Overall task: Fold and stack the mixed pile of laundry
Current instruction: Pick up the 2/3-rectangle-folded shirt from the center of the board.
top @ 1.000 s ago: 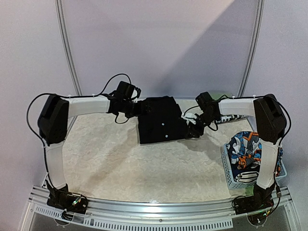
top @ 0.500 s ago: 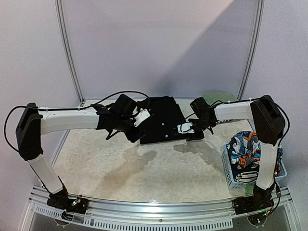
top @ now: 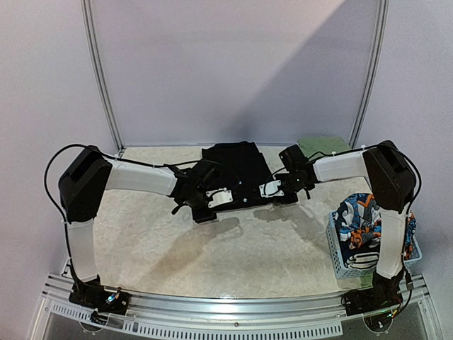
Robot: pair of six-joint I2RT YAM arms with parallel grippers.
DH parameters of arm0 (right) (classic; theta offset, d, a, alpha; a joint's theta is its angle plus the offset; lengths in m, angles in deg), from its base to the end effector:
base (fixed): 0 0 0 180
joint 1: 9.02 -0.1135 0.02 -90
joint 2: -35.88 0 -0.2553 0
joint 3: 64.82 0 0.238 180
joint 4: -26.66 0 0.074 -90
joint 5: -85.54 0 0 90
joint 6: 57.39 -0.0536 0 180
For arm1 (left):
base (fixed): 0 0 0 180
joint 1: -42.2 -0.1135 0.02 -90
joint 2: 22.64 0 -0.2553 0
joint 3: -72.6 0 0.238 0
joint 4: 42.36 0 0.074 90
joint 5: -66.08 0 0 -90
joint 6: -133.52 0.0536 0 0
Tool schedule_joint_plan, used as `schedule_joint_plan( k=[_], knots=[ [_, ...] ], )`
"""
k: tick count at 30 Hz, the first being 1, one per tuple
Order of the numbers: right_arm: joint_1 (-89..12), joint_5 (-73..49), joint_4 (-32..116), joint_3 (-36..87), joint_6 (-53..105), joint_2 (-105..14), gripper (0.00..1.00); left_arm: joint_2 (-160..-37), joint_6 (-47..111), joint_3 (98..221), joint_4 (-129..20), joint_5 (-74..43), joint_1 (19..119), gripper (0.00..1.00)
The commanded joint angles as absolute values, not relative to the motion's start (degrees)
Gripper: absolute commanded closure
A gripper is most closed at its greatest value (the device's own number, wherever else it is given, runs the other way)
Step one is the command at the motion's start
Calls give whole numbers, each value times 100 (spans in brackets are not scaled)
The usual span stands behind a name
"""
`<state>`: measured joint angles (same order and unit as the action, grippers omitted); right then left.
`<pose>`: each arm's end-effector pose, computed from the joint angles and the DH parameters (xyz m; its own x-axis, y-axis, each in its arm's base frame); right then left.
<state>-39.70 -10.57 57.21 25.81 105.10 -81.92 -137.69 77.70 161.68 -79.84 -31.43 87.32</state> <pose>0.3573 0.2186 0.1230 0.3117 -0.9177 -0.2465 -0.8608 -0.1628 -0.4822 0.2864 -0.2777 0.1268 -0.1507 0.9407 -0.3041 0.9017 0.2569 0.3478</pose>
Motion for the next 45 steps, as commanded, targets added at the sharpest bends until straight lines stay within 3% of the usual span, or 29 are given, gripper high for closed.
schedule_joint_plan(
  k=[1, 7, 10, 13, 15, 17, 30, 39, 45],
  knots=[
    [-3894, -853, 5686, 2352, 10624, -8468, 64, -14084, 8015, 16298, -7704, -3462, 8761, 37],
    [-3888, -786, 5653, 2317, 10720, -8524, 65, -14350, 8166, 16358, -7544, -3745, 8810, 41],
    [-3890, -773, 5624, 2259, 10745, -8528, 68, -14422, 8262, 16346, -7412, -4077, 8857, 48],
    [-3883, -754, 5656, 2268, 10758, -8566, 79, -14591, 8290, 16513, -7530, -4535, 8878, 66],
    [-3886, -764, 5699, 2326, 10714, -8584, 92, -14573, 8289, 16512, -7600, -4558, 8878, 87],
    [-3883, -789, 5778, 2348, 10652, -8534, 99, -14474, 8192, 16533, -7776, -4440, 8889, 100],
    [-4563, -1182, 7673, 1563, 9985, -6255, 100, -12593, 6740, 16454, -10100, -3739, 9454, 100],
    [-5067, -2250, 9858, 1698, 8902, -5104, 100, -11656, 5828, 16132, -10623, -3363, 10157, 100],
    [-5050, -2443, 10149, 2307, 8544, -4956, 100, -11635, 5699, 16312, -10651, -3482, 10177, 100]
  ],
)
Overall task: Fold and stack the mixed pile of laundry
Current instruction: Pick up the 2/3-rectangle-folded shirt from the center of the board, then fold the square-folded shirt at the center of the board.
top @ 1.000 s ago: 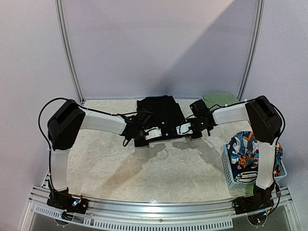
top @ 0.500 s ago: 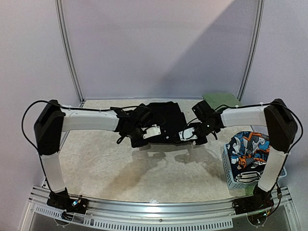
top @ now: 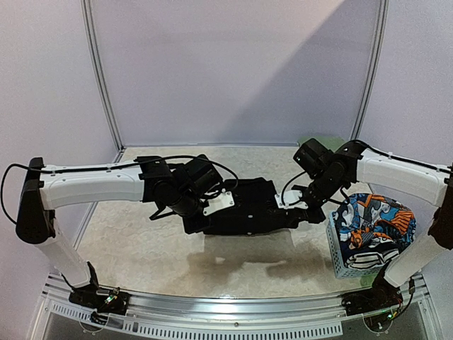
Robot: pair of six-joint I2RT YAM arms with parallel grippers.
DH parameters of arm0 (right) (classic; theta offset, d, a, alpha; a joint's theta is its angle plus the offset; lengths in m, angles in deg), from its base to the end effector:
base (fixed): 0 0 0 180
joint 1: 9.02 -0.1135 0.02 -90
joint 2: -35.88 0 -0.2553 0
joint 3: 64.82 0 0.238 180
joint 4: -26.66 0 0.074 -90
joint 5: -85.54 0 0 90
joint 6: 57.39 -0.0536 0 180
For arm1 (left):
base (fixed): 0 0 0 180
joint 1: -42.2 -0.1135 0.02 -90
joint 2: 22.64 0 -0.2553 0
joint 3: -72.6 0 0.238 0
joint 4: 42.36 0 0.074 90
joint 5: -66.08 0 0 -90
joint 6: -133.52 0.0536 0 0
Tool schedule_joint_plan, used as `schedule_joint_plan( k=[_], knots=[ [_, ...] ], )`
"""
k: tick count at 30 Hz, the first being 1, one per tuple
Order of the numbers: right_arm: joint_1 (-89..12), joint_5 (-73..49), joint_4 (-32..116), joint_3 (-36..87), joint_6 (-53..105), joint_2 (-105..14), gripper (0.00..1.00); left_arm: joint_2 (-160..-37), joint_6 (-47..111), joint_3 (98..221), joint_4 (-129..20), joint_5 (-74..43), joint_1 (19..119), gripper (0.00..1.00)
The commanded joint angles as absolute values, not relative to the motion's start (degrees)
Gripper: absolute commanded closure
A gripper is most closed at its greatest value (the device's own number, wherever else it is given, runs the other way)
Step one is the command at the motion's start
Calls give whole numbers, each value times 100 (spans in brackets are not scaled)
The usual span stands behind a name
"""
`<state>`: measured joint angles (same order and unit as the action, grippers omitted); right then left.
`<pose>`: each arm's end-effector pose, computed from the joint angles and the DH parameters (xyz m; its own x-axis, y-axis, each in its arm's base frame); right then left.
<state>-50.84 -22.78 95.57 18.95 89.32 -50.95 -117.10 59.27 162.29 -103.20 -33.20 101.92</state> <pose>0.1991 0.2007 0.2370 0.2008 -0.8852 -0.4197 -0.9796 -0.1773 -0.0947 0.1736 -0.2801 0.2327 -0.2198 0.9077 -0.3576 0.9126 0.3208 0.2534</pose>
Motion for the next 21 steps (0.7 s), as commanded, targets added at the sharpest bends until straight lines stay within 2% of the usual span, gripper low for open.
schedule_joint_plan(
  k=[1, 10, 21],
  knots=[
    [-5020, -2356, 10108, 2442, 8523, -5037, 100, -11659, 5719, 16400, -10653, -3579, 10141, 100],
    [-3944, -2191, 9830, 4117, 8490, -6171, 100, -12307, 6112, 17427, -10301, -3841, 9408, 100],
    [-3415, -1998, 9135, 5284, 7856, -7727, 100, -13850, 6495, 19125, -9616, -3945, 8542, 100]
  ],
)
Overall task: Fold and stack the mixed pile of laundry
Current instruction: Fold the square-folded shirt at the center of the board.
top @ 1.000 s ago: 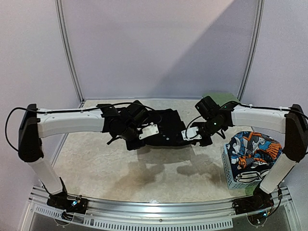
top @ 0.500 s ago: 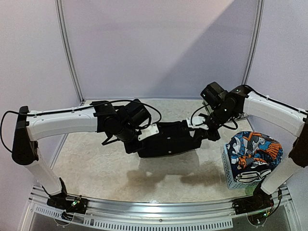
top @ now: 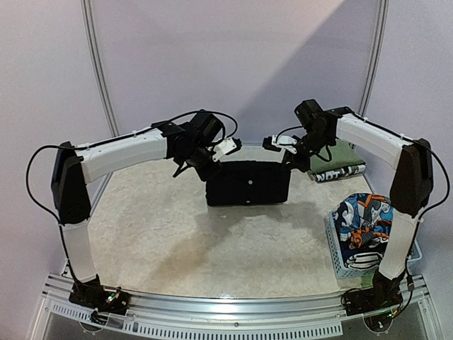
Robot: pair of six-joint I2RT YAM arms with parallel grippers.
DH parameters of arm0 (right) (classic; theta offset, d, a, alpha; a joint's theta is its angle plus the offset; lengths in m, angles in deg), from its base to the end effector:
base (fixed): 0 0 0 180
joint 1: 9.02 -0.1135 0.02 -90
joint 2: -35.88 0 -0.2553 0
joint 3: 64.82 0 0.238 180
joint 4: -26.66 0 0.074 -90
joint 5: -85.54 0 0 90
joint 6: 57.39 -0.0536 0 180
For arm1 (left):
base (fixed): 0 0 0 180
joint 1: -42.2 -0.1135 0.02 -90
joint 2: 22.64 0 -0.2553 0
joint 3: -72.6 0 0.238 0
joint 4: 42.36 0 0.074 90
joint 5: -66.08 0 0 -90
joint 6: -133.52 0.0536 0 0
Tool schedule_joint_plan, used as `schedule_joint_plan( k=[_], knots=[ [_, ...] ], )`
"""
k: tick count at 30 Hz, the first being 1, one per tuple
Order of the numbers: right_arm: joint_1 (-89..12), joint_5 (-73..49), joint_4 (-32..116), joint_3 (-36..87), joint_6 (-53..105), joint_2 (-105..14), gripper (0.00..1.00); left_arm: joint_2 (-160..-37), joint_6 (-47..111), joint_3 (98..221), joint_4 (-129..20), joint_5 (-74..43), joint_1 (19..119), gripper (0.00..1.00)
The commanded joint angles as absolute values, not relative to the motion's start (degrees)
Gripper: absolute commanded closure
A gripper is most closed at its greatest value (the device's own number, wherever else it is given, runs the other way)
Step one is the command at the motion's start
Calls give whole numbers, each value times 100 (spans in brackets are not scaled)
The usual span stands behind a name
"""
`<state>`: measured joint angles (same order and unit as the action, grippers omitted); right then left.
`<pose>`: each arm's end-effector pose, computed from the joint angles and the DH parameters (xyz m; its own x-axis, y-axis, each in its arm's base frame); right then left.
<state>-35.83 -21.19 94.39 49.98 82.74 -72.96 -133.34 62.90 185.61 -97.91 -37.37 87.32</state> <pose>0.3487 0.1935 0.2694 -0.0793 -0.8636 -0.4979 -0.9583 0.2036 -0.2005 0.3077 -0.2913 0.2609 -0.3372 0.7960 -0.5027 0.7450 0.5521 0.3744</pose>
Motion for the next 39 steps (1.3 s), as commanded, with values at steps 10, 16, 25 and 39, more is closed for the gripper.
schedule_joint_plan(
  k=[10, 16, 25, 39],
  knots=[
    [-3387, -2365, 9053, 5247, 7533, -7660, 100, -13471, 6097, 19044, -9700, -3554, 8489, 100],
    [-3538, -2559, 9314, 4305, 7697, -6700, 100, -12578, 5788, 18119, -10026, -2903, 8687, 100],
    [-4134, -3060, 9946, 2952, 7669, -5520, 100, -11680, 5003, 16939, -10157, -2156, 9418, 100],
    [-3808, -2502, 9639, 4170, 7263, -6086, 100, -12720, 5596, 18486, -10518, -2844, 9011, 100]
  ],
)
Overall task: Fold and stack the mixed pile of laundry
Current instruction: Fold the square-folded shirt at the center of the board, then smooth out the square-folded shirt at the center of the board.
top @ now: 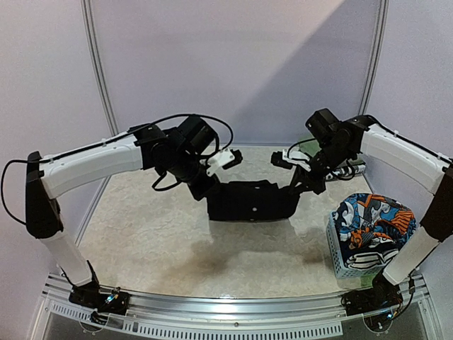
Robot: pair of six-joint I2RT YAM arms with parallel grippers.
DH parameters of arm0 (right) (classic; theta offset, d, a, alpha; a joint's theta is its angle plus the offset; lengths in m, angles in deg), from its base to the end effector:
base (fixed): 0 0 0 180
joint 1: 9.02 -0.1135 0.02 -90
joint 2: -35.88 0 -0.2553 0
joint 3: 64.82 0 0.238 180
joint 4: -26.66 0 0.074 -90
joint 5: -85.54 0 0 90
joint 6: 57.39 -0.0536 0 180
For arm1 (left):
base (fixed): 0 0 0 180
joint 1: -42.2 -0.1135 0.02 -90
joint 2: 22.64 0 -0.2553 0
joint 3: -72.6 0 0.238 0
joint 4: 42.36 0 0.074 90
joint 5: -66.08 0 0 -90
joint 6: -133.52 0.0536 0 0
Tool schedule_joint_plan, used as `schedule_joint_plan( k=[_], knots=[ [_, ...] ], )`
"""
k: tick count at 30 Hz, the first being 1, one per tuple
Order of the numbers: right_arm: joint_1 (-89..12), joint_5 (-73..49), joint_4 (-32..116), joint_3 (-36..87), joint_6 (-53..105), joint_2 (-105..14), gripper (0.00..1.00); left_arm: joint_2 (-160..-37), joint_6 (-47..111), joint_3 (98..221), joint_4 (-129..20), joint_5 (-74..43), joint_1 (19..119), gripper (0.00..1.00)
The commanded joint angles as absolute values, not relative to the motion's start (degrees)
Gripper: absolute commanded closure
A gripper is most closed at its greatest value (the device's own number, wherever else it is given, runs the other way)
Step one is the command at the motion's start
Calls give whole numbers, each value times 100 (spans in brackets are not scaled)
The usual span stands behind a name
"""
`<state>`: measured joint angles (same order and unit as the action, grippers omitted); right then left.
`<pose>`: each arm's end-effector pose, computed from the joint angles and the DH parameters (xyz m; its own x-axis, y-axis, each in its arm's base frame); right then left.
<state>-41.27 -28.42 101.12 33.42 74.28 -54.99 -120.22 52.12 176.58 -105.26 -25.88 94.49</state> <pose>0.2487 0.1826 0.2860 -0.1688 -0.8249 -0.5395 -0.9820 0.1875 0.0206 0.2220 -0.2842 0.2867 -0.3878 0.7459 -0.5415 0.8466 0.5206 0.1107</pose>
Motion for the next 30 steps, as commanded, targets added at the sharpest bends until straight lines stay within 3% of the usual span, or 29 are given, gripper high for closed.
schedule_joint_plan(
  k=[1, 4, 6, 7, 9, 11, 14, 17, 21, 24, 30],
  knots=[
    [-3602, -2464, 9556, 4468, 7222, -6389, 100, -13012, 5672, 18799, -10517, -2902, 8863, 100],
    [-3253, -2219, 9095, 5483, 6948, -7488, 93, -13989, 5690, 19842, -10523, -2994, 8365, 100],
    [-3155, -1948, 8691, 6257, 6847, -8323, 80, -14849, 5492, 20706, -10673, -2895, 8058, 98],
    [-3148, -1698, 8607, 6674, 6775, -8678, 71, -15280, 5367, 21207, -10833, -2947, 7935, 88],
    [-3115, -1488, 8874, 7650, 6611, -9768, 65, -16104, 5139, 22050, -11070, -3577, 7817, 63],
    [-3047, -1644, 9126, 8197, 6265, -10344, 62, -16252, 5073, 22316, -10934, -4052, 7784, 52],
    [-2994, -1998, 8756, 7562, 5792, -10152, 51, -15758, 4915, 21622, -10313, -4075, 7779, 45],
    [-2992, -2190, 8089, 6551, 5696, -9268, 43, -15029, 4630, 20685, -9736, -3948, 7788, 45],
    [-2985, -2524, 8194, 6121, 5577, -8672, 42, -14182, 4109, 19496, -9166, -3740, 7797, 43],
    [-2978, -2879, 8147, 5709, 5432, -8496, 42, -13753, 3633, 18742, -8577, -3386, 7814, 32],
    [-2985, -3329, 8202, 5510, 5069, -8549, 45, -14524, 2619, 19391, -8378, -2011, 7754, 32]
  ],
)
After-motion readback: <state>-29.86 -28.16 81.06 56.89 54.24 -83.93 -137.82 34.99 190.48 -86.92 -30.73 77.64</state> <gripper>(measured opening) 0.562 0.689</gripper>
